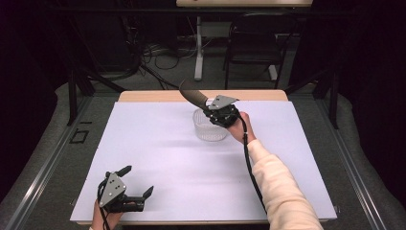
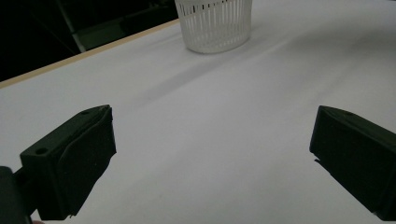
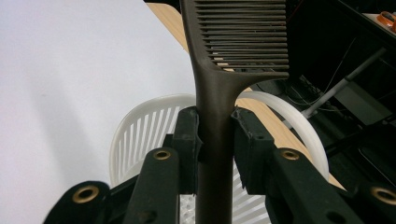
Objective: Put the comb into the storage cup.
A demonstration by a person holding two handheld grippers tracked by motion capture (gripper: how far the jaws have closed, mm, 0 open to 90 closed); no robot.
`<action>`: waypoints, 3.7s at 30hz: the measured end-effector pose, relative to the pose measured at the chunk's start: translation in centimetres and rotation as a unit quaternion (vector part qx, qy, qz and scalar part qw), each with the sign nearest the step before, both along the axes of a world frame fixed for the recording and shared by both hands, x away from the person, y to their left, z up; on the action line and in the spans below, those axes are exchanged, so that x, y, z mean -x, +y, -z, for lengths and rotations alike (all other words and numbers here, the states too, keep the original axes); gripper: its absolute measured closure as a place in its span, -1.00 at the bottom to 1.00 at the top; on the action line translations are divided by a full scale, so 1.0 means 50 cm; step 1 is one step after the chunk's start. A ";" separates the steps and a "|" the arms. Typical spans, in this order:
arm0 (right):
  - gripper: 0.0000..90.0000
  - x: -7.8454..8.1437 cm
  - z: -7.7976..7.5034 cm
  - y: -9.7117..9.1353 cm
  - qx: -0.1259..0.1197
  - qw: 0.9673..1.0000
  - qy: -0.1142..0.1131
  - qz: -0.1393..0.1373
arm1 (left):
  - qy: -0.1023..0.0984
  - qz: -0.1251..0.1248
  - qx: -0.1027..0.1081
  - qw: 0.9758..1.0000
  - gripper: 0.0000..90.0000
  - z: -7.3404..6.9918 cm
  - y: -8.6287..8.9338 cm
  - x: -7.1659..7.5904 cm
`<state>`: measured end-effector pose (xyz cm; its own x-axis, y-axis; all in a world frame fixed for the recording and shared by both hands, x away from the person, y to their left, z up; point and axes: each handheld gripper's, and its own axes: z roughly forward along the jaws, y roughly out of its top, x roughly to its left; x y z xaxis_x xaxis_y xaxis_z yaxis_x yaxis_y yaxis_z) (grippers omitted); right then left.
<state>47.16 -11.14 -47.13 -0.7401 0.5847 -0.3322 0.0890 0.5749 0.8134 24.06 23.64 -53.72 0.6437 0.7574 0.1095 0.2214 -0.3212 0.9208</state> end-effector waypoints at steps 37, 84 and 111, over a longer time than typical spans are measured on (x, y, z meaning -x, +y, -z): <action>0.61 -0.001 0.011 -0.002 0.015 1.000 0.011 -0.008 | -0.001 -0.001 0.001 1.000 -0.99 0.000 0.000 0.000; 0.60 -0.004 0.021 -0.004 0.037 0.999 0.032 -0.013 | -0.003 -0.002 -0.002 1.000 -0.99 -0.001 -0.001 0.002; -0.22 0.028 -0.021 -0.045 0.015 0.995 0.097 -0.002 | -0.009 -0.002 -0.007 1.000 -0.99 -0.002 -0.003 0.004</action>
